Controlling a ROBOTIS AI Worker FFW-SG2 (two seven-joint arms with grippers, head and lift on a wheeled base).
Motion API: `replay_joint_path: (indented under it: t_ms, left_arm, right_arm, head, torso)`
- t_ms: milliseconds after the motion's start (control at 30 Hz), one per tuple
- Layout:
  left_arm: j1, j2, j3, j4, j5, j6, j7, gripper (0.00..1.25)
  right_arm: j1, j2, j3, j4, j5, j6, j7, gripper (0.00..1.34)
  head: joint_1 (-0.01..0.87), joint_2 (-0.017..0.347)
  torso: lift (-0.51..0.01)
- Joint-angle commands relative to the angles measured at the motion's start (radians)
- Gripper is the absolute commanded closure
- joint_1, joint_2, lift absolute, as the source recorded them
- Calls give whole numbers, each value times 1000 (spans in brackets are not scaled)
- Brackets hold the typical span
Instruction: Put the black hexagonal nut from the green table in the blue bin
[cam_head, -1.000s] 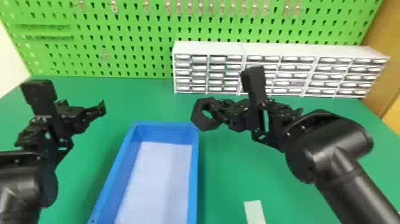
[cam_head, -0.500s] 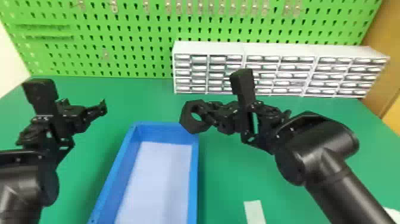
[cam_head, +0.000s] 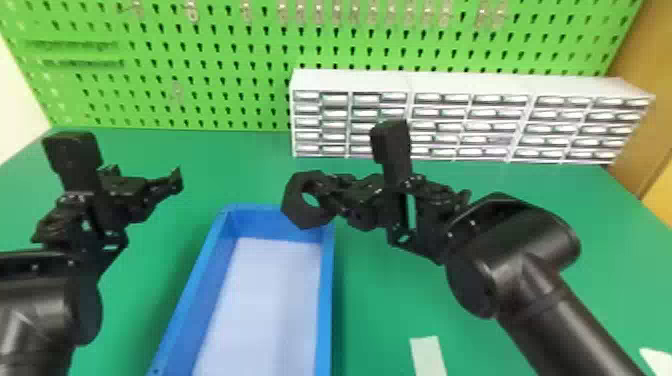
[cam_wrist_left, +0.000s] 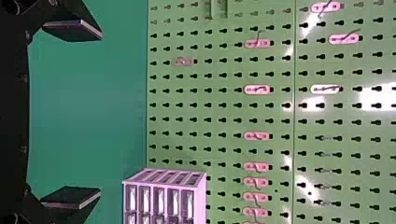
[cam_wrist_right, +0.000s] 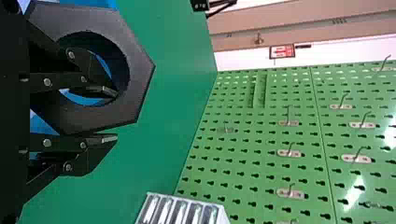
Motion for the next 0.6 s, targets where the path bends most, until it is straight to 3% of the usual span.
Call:
replay_joint_path:
  t_ms: [0, 567]
  left_arm:
    - [-2, 0, 0, 0, 0, 0, 1, 110]
    - [-8, 0, -8, 6, -2, 2, 0, 110]
  right_arm:
    - [0, 12, 30, 19, -16, -23, 0, 1018]
    - [-26, 20, 103, 52, -25, -50, 14, 1018]
  head:
    - [666, 32]
    - [666, 32]
  torso:
    - [-100]
    - [-100]
